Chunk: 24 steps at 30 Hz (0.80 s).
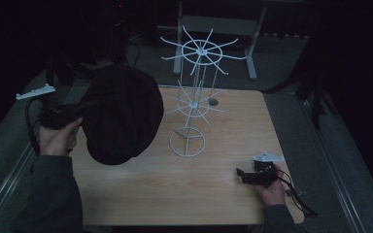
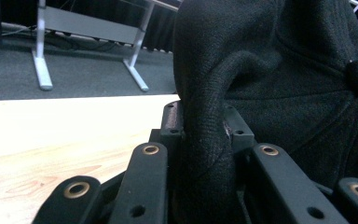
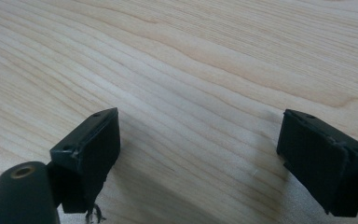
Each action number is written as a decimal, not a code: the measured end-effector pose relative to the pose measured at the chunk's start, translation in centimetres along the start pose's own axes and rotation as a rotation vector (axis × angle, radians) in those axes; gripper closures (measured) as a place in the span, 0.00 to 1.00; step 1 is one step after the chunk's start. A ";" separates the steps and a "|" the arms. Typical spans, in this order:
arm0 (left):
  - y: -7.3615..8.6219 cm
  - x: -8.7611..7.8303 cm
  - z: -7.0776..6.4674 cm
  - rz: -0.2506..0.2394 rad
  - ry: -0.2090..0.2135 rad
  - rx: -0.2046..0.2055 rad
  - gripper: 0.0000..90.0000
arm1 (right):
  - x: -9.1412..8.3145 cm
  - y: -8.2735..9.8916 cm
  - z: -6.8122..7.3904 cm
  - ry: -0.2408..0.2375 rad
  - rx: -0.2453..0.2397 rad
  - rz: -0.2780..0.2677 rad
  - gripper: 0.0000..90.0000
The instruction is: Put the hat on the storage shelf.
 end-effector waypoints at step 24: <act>-2.2 -0.2 -1.4 -0.050 0.051 0.008 0.84 | 0.0 0.0 0.0 0.000 -0.001 0.001 0.15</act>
Point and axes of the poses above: each handheld gripper's, and its own axes: x roughly forward along the jaws, y roughly out of its underside, z roughly to its left, the point moved 9 cm from there along x, roughly forward along the jaws, and after that the axes turned 11 degrees about y, right-handed, at the moved point
